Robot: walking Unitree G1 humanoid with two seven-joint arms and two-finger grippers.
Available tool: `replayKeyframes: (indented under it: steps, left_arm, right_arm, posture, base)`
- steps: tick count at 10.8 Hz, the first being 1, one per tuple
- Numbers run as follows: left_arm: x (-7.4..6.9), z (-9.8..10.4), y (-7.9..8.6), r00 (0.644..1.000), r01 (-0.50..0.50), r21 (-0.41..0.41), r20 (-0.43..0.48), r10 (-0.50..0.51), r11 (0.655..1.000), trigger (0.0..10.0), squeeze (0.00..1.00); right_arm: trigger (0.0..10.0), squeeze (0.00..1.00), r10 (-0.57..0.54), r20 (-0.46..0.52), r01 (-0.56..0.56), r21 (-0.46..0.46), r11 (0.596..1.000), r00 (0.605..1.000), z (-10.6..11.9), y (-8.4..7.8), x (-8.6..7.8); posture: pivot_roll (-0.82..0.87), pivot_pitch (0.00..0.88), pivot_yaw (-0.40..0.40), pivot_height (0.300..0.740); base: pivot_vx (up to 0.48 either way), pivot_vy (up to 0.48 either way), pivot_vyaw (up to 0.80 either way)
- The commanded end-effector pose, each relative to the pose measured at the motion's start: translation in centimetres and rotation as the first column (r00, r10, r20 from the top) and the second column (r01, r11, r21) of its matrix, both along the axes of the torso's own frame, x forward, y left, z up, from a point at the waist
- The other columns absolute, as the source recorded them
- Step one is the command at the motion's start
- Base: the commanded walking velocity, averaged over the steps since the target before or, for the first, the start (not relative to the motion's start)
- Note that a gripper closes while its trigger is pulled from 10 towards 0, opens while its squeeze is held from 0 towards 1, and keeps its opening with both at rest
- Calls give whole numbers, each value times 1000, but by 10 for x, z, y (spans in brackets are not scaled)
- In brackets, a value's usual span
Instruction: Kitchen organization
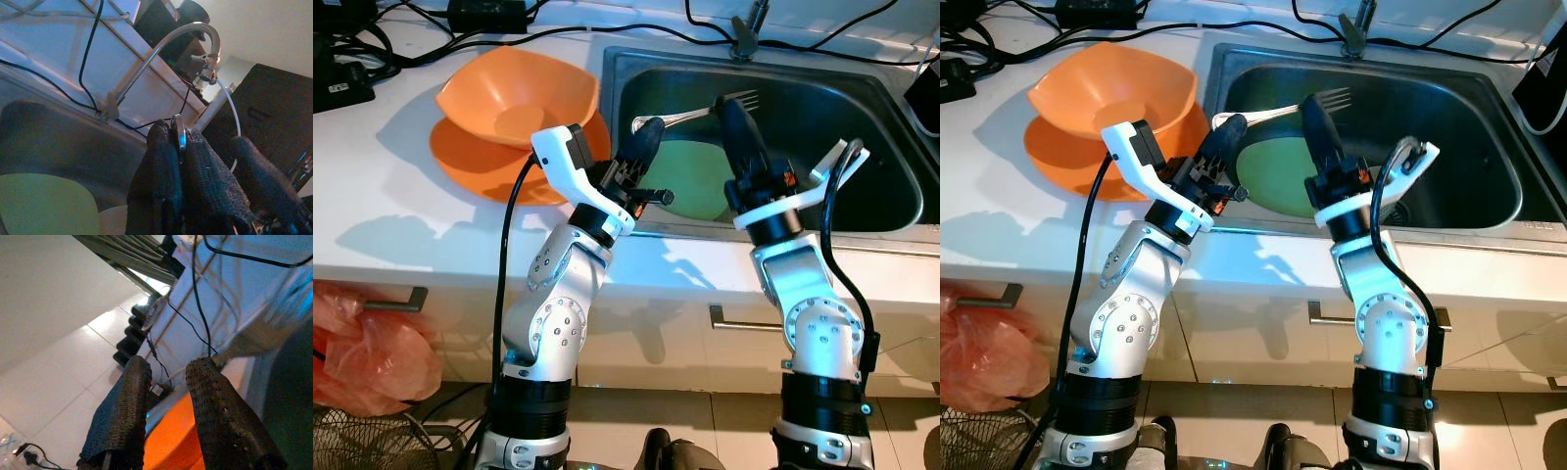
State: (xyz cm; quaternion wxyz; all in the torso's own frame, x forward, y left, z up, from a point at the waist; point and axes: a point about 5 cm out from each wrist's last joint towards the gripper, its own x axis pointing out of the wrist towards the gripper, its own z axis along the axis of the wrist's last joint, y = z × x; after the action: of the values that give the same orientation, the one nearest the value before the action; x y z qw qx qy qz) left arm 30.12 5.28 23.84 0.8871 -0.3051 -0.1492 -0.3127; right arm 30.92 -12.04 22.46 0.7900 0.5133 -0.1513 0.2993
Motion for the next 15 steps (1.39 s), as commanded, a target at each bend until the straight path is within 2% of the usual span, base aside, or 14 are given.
replayKeyframes:
  steps: [1,2,5,10,15]
  left_arm:
    - [-3,1,-5,1000,17,-11,1,-17,1000,10000,0]
    - [-3,2,-5,1000,23,-15,5,-23,1000,10000,0]
    - [-4,2,-8,999,46,-7,6,-46,999,10000,0]
    - [-7,-5,-14,995,95,24,-15,-95,995,10000,0]
    - [-9,-9,-15,993,115,43,-26,-114,992,10000,0]
  right_arm:
    - [10000,0,-14,-31,13,-16,1000,999,-8,-5,0]
    - [10000,0,-16,-64,14,-23,1000,998,-18,-4,1]
    - [10000,0,-18,-88,16,-22,1000,996,-24,-4,2]
    - [10000,0,-12,-71,11,-10,1000,997,-19,0,10]
    - [10000,0,-48,-66,50,22,999,997,-13,-3,21]
  posture:
    - [155,188,-76,740]
    - [157,188,-75,740]
    - [160,188,-75,740]
    - [165,184,-73,740]
    - [169,173,-72,740]
  base:
    - [0,0,0]
    - [0,0,0]
    - [0,0,0]
    - [0,0,0]
    - [0,0,0]
